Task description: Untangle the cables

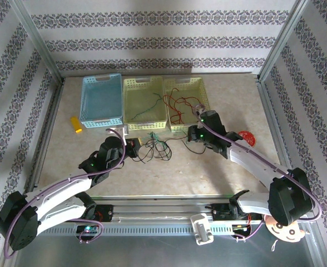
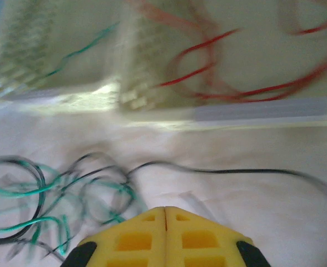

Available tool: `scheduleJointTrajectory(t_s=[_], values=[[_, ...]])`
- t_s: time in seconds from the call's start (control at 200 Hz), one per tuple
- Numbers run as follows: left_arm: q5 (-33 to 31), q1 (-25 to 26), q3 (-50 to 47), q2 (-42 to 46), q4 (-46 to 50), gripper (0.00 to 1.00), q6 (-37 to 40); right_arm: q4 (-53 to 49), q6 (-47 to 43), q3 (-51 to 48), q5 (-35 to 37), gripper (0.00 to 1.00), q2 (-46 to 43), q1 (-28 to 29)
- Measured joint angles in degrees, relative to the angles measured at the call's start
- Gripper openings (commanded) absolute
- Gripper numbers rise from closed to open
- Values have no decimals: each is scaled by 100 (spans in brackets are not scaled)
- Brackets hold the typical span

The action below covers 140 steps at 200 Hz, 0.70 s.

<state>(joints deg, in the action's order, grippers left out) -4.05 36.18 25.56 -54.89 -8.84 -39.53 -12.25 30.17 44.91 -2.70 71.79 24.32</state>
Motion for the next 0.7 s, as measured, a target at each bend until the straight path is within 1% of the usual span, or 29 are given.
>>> scheduleJointTrajectory(t_s=[0.085, 0.15, 0.33, 0.435, 0.5, 0.56, 0.645, 0.7], values=[[-444, -264, -190, 129, 295, 0, -114, -186, 184, -138, 603, 0, -90, -608], [-570, -332, -278, 127, 446, 0, -136, -258, 254, -258, 793, 0, -155, -765], [-417, -332, -295, -92, 496, 0, -103, -199, 216, -422, 656, 0, -302, -634], [-153, -332, -293, -304, 382, 0, -50, -11, 2, -422, 411, 3, -352, -433], [146, -332, -293, -413, 212, 0, 28, 120, -164, -420, 173, 6, -356, -262], [452, -332, -282, -476, 20, 0, 76, 240, -334, -415, -129, 13, -354, -79], [879, -332, -184, -601, -177, 0, 153, 341, -492, -313, -660, 36, -236, 151], [1095, -332, -83, -697, -247, 0, 181, 400, -634, -153, -1001, 43, -31, 284]])
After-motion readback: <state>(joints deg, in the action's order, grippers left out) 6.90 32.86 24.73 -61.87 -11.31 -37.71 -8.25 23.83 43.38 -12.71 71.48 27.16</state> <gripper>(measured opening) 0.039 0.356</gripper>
